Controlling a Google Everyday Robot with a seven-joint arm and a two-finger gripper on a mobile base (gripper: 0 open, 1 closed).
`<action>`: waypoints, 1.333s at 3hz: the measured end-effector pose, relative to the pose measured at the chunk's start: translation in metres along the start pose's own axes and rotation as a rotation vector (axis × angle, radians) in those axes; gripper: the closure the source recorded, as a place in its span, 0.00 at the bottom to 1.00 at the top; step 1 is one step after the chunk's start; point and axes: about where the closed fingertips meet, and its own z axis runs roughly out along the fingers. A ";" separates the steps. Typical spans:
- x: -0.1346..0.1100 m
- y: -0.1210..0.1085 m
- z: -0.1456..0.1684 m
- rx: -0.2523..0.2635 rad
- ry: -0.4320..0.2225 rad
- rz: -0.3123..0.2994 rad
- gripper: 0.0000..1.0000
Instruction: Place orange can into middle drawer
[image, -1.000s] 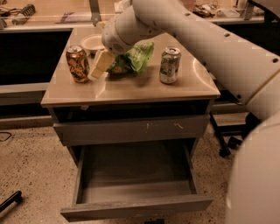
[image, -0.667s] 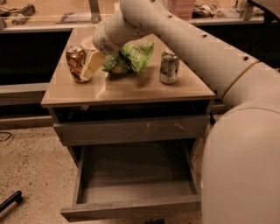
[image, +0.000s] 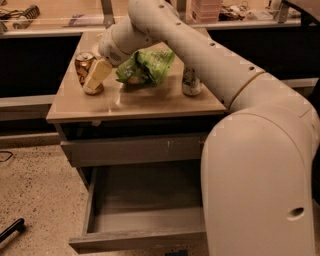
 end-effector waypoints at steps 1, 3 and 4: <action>0.002 -0.002 0.010 -0.015 -0.025 0.045 0.00; 0.001 -0.001 0.020 -0.044 -0.068 0.097 0.00; 0.003 0.002 0.027 -0.064 -0.081 0.105 0.18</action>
Offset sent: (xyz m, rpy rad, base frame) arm 0.0108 0.0102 -0.0064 0.0997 0.1062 -0.0203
